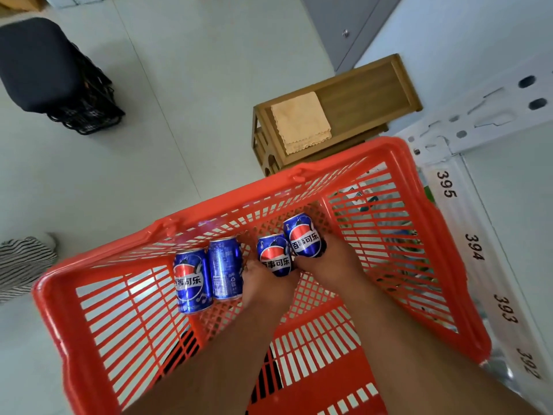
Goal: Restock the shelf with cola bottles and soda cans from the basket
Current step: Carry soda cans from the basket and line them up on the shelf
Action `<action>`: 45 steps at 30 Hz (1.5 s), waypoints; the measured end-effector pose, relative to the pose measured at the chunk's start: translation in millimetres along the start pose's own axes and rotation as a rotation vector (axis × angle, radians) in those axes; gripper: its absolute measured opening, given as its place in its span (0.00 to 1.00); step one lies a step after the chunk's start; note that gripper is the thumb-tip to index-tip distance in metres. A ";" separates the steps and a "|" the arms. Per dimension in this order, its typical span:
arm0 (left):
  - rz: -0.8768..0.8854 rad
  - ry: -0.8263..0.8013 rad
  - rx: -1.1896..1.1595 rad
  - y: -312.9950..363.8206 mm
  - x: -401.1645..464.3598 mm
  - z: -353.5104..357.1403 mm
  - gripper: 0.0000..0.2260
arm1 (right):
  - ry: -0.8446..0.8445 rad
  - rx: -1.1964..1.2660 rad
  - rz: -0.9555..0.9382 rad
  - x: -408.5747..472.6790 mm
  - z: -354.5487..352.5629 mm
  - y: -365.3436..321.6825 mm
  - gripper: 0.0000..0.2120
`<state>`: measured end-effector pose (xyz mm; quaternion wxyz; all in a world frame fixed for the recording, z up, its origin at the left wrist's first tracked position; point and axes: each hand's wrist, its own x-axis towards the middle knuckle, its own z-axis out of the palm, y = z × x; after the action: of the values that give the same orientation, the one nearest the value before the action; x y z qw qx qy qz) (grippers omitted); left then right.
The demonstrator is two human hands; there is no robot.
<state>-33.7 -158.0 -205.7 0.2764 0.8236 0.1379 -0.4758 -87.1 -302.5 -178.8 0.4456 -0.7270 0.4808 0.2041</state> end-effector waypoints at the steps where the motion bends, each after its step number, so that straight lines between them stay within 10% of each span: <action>1: 0.016 0.005 0.004 2.2 -6.4 -5.7 0.37 | 0.002 0.020 0.006 -5.8 -1.9 -1.6 0.17; 12: 0.357 -0.025 0.083 57.9 -149.0 -112.1 0.18 | 0.244 0.373 0.075 -154.1 -48.0 -58.4 0.15; 23: 0.949 -0.311 0.349 80.3 -274.1 -191.3 0.29 | 0.734 0.924 0.106 -353.9 -37.2 -94.2 0.17; 29: 1.159 -0.465 0.495 72.3 -356.4 -186.1 0.15 | 0.949 1.121 0.090 -455.3 -35.4 -74.1 0.17; 45: 1.487 -1.042 0.908 -162.7 -602.5 -59.8 0.16 | 1.639 1.404 0.388 -768.4 106.3 89.0 0.21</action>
<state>-377.9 30.3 283.3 0.1891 0.4180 -0.7409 -0.4905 -500.6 172.2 283.1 0.2660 -0.1382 0.7465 -0.5940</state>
